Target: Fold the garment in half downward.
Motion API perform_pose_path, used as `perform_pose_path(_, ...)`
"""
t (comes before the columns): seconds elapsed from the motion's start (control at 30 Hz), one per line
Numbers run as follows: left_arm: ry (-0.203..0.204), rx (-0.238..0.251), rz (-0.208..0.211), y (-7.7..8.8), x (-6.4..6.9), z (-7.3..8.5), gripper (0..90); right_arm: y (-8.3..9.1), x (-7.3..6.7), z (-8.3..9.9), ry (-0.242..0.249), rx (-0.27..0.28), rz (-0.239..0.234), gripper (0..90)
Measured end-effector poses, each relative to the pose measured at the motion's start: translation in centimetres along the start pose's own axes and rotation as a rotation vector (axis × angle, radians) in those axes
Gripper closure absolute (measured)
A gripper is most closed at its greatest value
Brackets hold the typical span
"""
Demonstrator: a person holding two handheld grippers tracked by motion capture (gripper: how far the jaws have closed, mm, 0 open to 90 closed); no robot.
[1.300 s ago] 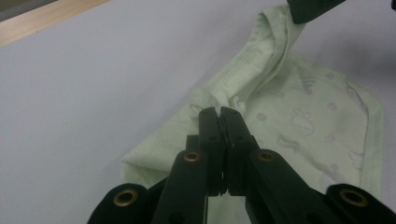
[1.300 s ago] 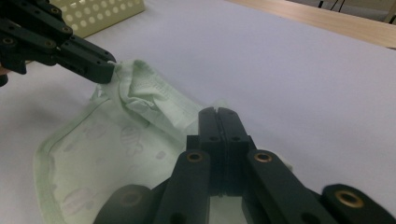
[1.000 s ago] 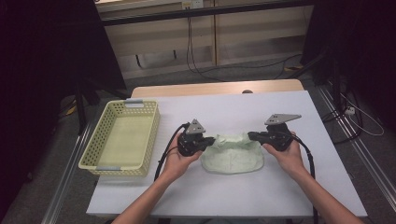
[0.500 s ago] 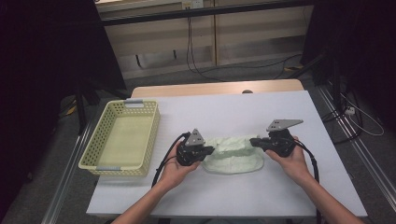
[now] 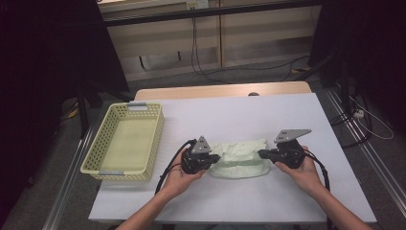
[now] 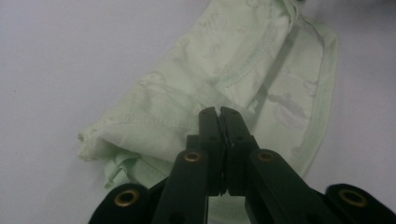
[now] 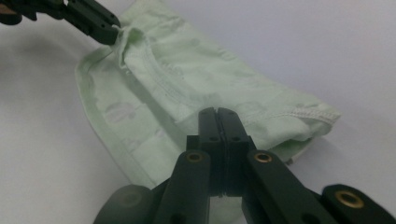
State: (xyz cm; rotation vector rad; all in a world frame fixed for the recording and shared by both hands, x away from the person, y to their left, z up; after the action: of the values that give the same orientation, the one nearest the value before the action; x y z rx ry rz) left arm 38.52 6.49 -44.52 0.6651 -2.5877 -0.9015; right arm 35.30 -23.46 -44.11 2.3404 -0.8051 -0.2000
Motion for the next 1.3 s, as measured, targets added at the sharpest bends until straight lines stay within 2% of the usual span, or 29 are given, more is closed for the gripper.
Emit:
perform_pose_path(0.37,-0.013,-0.016,0.012,0.2,0.1,1.1,88.9,0.0,-1.1,0.5,0.011,0.006,-0.021,90.0)
perform_pose_path(0.63,0.000,-0.014,0.039,0.2,0.6,1.7,88.7,-0.2,-1.9,1.1,0.031,-0.030,-0.022,90.0)
perform_pose_path(0.83,-0.018,-0.049,0.036,-0.1,0.7,2.3,88.5,-0.4,-2.1,1.3,0.042,-0.062,-0.029,90.0)
perform_pose_path(1.03,-0.003,-0.042,0.042,0.0,0.7,2.5,87.5,-0.5,-2.4,1.6,0.054,-0.077,-0.039,89.7)
perform_pose_path(1.17,-0.023,-0.058,0.052,0.1,0.9,2.6,82.5,-0.5,-2.5,1.7,0.051,-0.082,-0.054,86.6)
perform_pose_path(1.3,-0.018,-0.052,0.069,0.5,1.2,2.5,78.2,-0.3,-2.7,1.9,0.045,-0.082,-0.065,80.0)
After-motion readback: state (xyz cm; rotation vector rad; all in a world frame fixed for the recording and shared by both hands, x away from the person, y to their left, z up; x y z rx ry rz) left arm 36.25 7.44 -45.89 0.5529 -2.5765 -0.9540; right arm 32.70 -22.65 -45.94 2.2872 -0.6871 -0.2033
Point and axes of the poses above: each handheld gripper's, and its own axes: y roughly backward along the jaws, z roughly out of its underside, x roughly to its right, the point moved 1 cm from there along -y, roughly forward along the jaws, and after that the axes turned 12 degrees about y, right-handed, at the moved point
